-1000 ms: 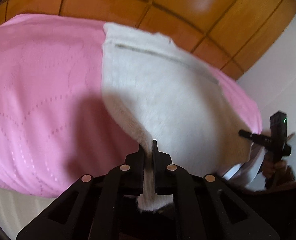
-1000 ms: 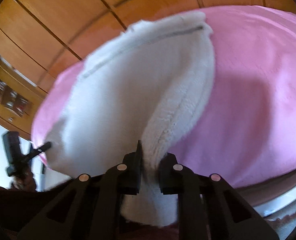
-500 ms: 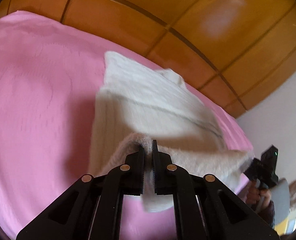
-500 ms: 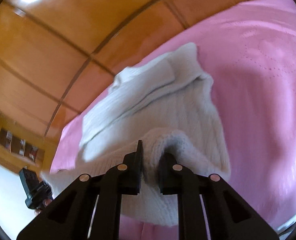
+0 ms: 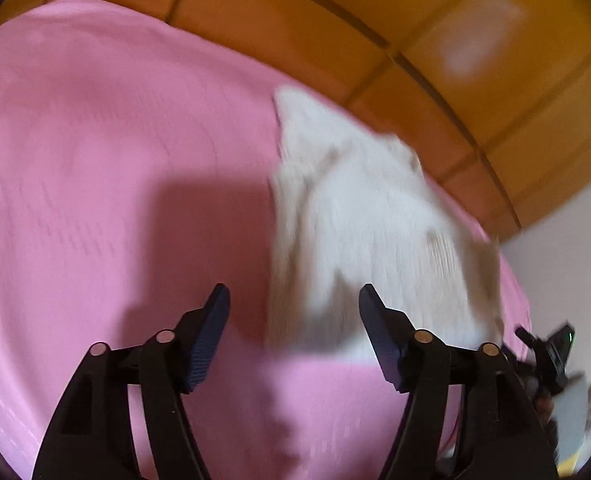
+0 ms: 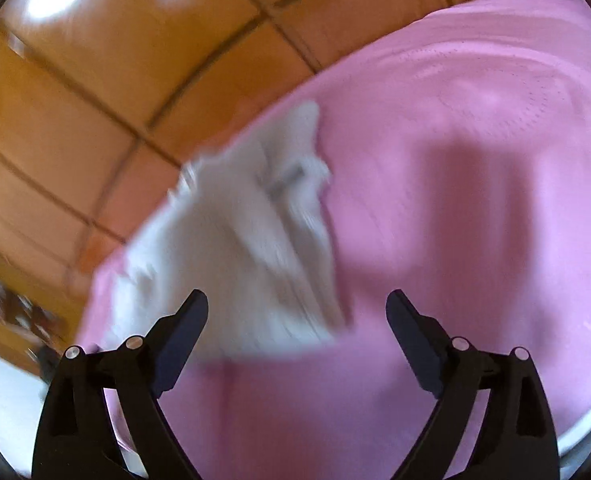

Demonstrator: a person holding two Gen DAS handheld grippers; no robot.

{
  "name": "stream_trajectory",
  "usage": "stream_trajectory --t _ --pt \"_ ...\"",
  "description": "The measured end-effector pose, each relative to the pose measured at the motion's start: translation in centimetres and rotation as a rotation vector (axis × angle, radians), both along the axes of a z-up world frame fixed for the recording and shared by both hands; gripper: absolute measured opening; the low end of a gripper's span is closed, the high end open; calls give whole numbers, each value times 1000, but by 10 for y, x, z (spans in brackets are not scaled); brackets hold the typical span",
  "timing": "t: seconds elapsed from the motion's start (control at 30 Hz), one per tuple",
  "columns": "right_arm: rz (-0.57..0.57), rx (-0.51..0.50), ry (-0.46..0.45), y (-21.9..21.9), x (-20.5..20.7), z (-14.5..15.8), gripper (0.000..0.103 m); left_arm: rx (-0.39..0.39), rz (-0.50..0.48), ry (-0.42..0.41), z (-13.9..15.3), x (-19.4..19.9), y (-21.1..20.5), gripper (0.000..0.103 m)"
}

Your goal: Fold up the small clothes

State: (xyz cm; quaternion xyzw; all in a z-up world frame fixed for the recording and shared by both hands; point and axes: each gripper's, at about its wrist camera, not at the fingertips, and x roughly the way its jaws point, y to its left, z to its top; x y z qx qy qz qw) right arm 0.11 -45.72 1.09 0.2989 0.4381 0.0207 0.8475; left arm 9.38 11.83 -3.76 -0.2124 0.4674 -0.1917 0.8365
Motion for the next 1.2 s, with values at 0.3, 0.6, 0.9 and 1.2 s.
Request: stream_trajectory --t 0.3,0.6,0.9,1.2 --pt "57 -144 -26 39 43 -7 41 84 -32 -66 -9 14 -37 61" --pt "22 24 -23 31 15 15 15 86 -48 -51 -2 -5 -22 11" --pt "41 93 -51 40 -35 40 13 -6 -67 -61 20 -46 -11 8" --pt "31 47 63 37 -104 12 13 35 -87 37 0 -126 13 9"
